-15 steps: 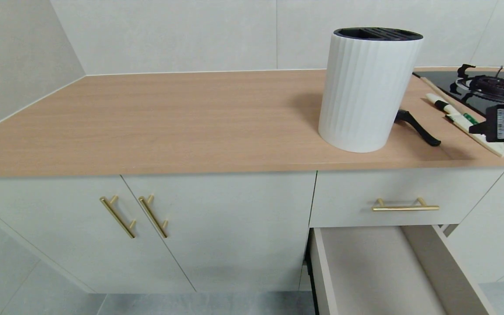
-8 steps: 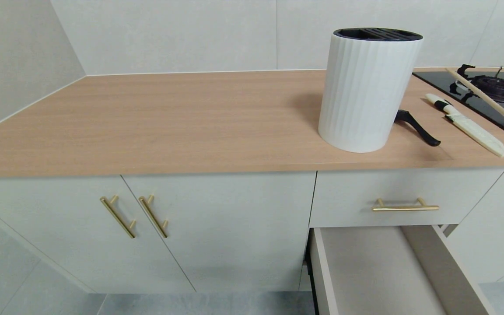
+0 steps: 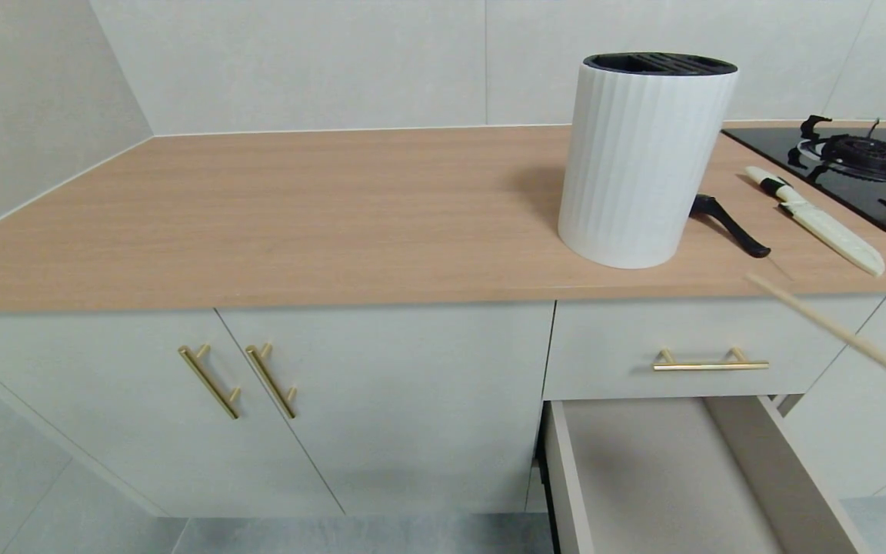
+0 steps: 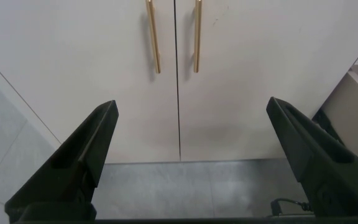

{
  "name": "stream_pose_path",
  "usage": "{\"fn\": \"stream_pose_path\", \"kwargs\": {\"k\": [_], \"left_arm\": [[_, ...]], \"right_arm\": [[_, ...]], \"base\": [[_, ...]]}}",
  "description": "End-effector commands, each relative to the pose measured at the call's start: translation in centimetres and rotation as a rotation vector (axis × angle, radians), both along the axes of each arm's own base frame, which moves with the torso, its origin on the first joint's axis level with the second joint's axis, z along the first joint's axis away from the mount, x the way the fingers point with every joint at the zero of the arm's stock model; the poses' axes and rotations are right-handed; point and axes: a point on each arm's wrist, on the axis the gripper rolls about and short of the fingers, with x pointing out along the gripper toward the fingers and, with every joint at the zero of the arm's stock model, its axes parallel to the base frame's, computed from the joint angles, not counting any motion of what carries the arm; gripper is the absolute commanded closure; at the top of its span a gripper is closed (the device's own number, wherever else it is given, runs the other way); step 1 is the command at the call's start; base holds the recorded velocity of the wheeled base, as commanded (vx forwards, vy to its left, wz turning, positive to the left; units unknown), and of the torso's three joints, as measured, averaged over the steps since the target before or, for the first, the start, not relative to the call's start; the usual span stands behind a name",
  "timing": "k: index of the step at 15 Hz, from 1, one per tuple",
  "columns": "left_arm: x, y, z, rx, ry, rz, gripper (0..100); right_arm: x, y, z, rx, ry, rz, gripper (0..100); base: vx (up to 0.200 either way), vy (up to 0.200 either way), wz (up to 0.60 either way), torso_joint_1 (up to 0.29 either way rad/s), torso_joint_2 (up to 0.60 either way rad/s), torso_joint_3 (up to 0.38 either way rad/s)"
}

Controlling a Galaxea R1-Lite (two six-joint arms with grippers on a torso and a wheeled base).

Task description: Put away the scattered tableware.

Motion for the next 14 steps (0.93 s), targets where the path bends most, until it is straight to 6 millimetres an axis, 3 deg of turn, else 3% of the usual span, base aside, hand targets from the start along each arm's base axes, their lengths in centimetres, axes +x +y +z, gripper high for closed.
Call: {"fn": "stream_pose_path", "kwargs": {"k": [1, 4, 7, 14], "left_arm": [[0.0, 0.0, 0.0, 0.0, 0.0, 0.0, 0], [0.0, 0.0, 0.0, 0.0, 0.002, 0.0, 0], [0.0, 0.0, 0.0, 0.0, 0.002, 0.0, 0], [0.0, 0.0, 0.0, 0.0, 0.002, 0.0, 0]], "right_arm": [[2.9, 1.3, -2.6, -0.073, 0.183, 0.071, 100], [7.4, 3.2, -6.6, -0.121, 0.326, 0.066, 100], [9.8, 4.1, -9.3, -0.136, 0.318, 0.034, 100], [10.2, 4.2, -9.9, -0.159, 0.335, 0.01, 100]], "base": [[0.0, 0.0, 0.0, 0.0, 0.0, 0.0], [0.0, 0.0, 0.0, 0.0, 0.0, 0.0], [0.0, 0.0, 0.0, 0.0, 0.0, 0.0], [0.0, 0.0, 0.0, -0.044, 0.12, 0.075]]}}
